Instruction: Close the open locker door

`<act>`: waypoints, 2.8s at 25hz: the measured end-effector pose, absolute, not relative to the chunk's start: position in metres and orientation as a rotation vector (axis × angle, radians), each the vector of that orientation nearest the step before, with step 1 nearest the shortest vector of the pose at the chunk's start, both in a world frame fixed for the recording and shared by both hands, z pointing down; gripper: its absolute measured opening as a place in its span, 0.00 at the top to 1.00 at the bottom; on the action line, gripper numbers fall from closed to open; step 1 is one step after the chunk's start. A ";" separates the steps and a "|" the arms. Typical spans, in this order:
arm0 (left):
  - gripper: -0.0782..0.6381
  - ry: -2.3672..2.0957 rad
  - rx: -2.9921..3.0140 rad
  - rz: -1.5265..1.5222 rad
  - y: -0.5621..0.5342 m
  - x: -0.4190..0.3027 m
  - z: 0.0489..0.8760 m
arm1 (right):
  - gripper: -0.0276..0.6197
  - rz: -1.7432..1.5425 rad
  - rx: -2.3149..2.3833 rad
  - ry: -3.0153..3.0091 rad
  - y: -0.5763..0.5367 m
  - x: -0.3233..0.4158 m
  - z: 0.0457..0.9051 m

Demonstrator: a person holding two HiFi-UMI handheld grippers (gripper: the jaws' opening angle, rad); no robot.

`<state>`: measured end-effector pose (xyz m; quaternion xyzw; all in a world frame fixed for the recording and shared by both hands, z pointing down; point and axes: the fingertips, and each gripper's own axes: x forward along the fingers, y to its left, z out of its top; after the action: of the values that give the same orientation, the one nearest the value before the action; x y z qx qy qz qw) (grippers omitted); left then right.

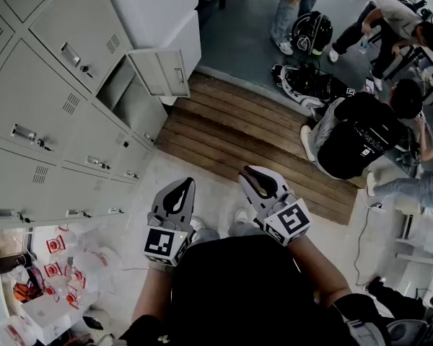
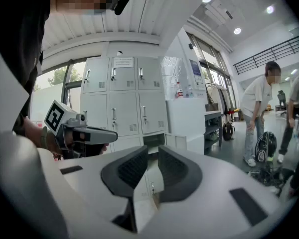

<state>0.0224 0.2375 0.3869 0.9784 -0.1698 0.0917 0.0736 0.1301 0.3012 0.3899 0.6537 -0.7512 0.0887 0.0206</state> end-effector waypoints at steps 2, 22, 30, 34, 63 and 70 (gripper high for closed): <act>0.86 -0.507 2.935 0.265 0.231 0.013 0.386 | 0.86 0.266 2.023 -2.323 0.292 0.122 0.386; 0.86 -0.594 2.880 0.248 0.161 -0.101 0.401 | 0.86 0.267 2.034 -2.301 0.214 0.044 0.387; 0.86 -0.590 2.879 0.268 0.136 -0.107 0.409 | 0.86 0.298 2.069 -2.262 0.190 0.056 0.394; 0.86 -0.614 2.851 0.305 0.119 -0.098 0.419 | 0.86 0.337 2.049 -2.273 0.168 0.069 0.404; 0.86 -1.057 2.670 0.443 -0.067 0.043 0.430 | 0.85 0.494 1.743 -2.428 -0.103 0.257 0.487; 0.86 -1.088 2.637 0.455 -0.076 0.047 0.435 | 0.80 0.476 1.734 -2.382 -0.148 0.285 0.508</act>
<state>0.0471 -0.0760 0.4349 0.9056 -0.3737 0.1561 0.1263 0.2847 -0.1481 0.5076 0.5791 -0.7957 0.1592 0.0786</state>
